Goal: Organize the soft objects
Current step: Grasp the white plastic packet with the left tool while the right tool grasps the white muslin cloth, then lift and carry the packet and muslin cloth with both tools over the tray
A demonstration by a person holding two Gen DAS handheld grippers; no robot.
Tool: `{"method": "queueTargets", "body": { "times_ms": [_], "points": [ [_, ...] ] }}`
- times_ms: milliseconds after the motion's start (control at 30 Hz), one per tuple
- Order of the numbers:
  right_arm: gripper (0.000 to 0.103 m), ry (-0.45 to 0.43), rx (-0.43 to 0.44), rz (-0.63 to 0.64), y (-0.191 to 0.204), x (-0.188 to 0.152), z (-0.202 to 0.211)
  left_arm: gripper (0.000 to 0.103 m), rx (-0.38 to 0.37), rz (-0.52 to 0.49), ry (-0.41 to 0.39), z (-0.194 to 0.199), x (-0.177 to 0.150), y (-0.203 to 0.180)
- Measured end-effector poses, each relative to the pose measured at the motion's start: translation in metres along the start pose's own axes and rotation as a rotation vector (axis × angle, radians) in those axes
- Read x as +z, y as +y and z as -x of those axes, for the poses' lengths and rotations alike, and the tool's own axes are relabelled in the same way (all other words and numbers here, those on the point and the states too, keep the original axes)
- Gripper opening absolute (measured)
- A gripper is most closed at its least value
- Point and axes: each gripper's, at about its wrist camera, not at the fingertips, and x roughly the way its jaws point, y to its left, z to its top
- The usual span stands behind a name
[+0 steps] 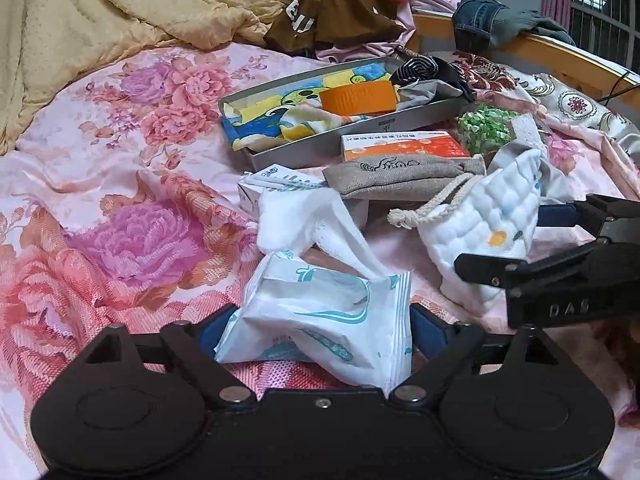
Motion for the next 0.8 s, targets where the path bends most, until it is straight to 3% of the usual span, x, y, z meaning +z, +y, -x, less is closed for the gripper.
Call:
{"method": "queueTargets", "body": {
  "times_ms": [300, 600, 800],
  "points": [
    [0.077, -0.013, -0.019, 0.028, 0.003, 0.000, 0.006, 0.078, -0.011, 0.051, -0.017, 0.007, -0.001, 0.003],
    [0.042, -0.009, -0.039, 0.060, 0.006, 0.000, 0.013, 0.072, 0.021, 0.090, -0.033, 0.025, -0.006, -0.006],
    [0.028, -0.048, -0.033, 0.089, 0.009, 0.000, 0.033, 0.072, 0.072, 0.138, -0.043, 0.039, -0.006, -0.010]
  ]
}}
